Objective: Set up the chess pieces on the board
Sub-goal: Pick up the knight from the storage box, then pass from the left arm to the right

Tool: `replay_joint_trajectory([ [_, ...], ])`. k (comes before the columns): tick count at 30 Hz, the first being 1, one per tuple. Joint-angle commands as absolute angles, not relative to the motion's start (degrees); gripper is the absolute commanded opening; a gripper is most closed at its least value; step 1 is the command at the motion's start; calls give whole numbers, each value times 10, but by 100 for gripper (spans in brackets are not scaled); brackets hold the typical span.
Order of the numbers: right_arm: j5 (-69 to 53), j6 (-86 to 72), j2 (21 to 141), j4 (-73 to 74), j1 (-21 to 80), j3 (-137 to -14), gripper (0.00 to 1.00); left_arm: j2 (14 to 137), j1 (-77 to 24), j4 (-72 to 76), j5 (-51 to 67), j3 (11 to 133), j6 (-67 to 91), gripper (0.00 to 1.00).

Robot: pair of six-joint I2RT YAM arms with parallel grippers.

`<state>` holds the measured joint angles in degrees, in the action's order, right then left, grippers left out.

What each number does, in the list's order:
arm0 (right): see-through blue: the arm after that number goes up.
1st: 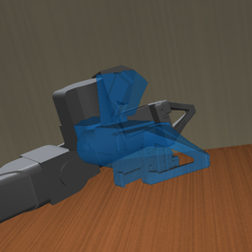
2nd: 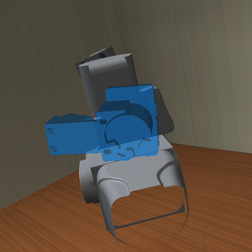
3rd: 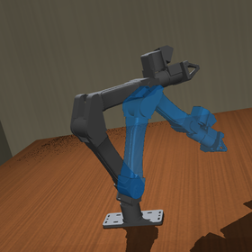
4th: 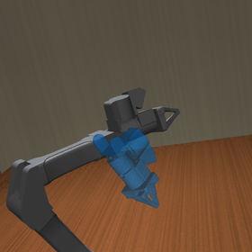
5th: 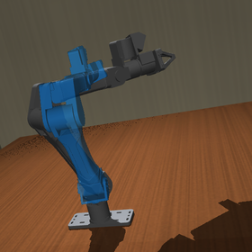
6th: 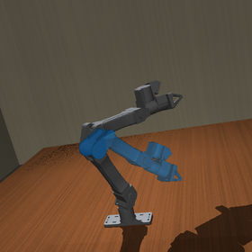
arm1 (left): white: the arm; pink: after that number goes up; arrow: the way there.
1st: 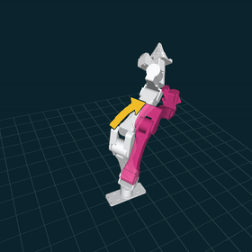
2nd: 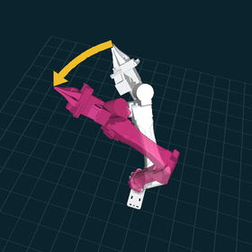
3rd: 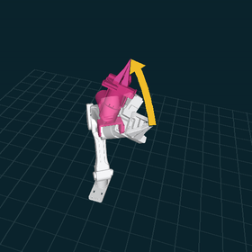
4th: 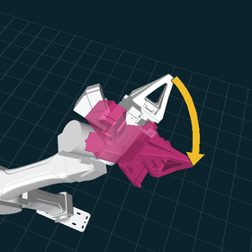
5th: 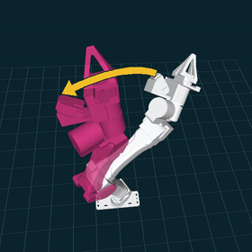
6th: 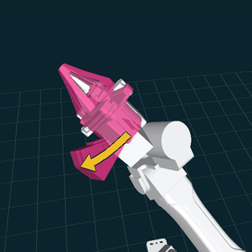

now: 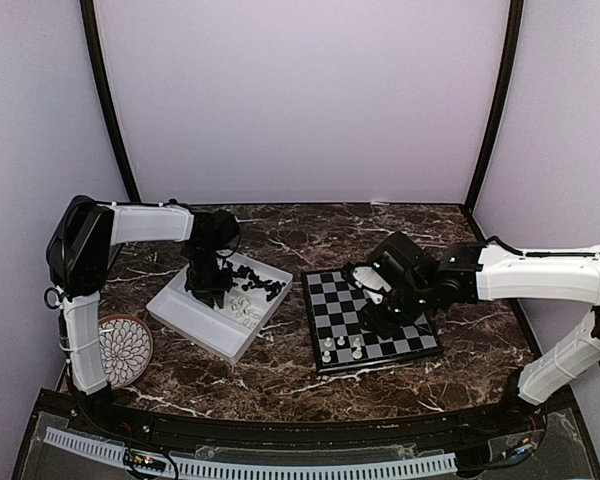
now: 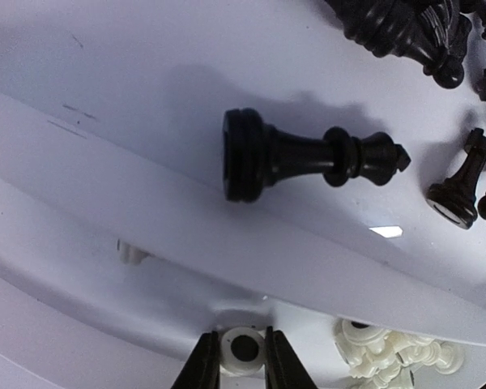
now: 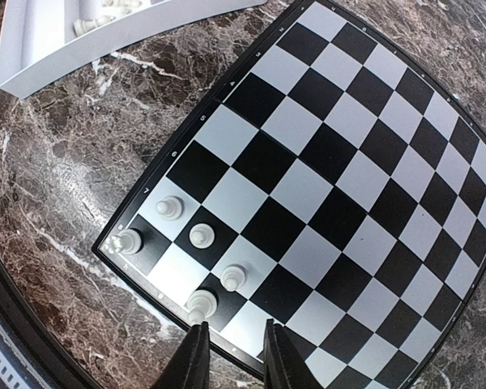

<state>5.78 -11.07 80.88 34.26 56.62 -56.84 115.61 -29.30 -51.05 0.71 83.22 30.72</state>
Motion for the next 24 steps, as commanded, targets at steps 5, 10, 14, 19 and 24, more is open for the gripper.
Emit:
replay_joint_trajectory([
  [5, 53, -109, 816, 323, 570, -591, 25, 1157, -298, -545, -23, 850, 287, 14],
  [10, 65, -113, 813, 335, 570, -638, 25, 1084, -297, -571, -17, 904, 318, 13],
  [14, 96, -114, 814, 331, 568, -699, 24, 1030, -297, -527, 56, 918, 379, 12],
  [19, 45, -138, 822, 276, 551, -747, 26, 998, -301, -458, 157, 917, 482, 12],
  [24, -70, -197, 853, 190, 506, -771, 33, 948, -312, -343, 198, 884, 569, 13],
])
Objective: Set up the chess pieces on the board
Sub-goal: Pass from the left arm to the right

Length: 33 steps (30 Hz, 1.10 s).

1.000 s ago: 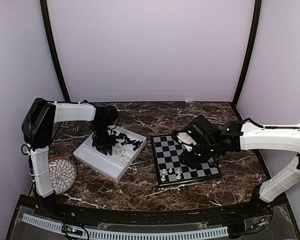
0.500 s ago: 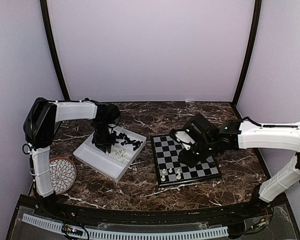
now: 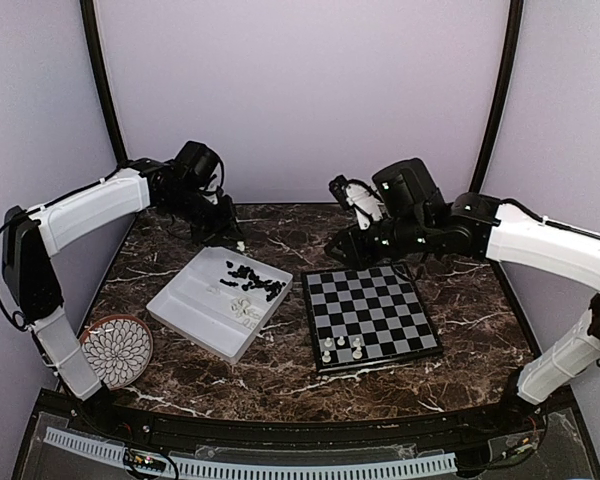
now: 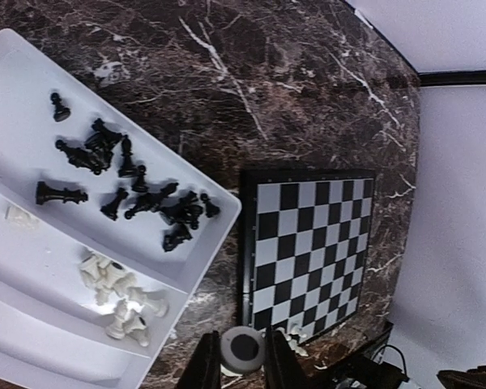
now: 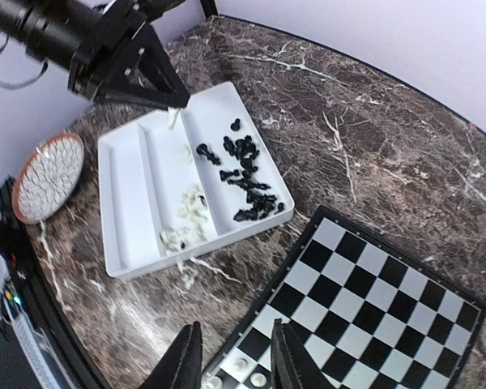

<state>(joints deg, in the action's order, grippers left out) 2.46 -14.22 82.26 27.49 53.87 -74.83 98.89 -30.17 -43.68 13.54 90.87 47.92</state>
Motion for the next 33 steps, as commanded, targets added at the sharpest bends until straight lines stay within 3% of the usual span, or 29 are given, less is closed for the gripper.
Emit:
replay_joint_trajectory([
  [1, -95, -214, 862, 174, 496, -776, 35, 942, -314, -314, 208, 879, 578, 13],
  [8, -196, -276, 941, 109, 481, -847, 43, 908, -329, -216, 242, 831, 665, 14],
  [18, -229, -306, 1017, 91, 483, -908, 44, 886, -348, -138, 270, 787, 731, 14],
  [33, -228, -318, 1042, 90, 483, -917, 27, 882, -349, -111, 282, 780, 748, 15],
])
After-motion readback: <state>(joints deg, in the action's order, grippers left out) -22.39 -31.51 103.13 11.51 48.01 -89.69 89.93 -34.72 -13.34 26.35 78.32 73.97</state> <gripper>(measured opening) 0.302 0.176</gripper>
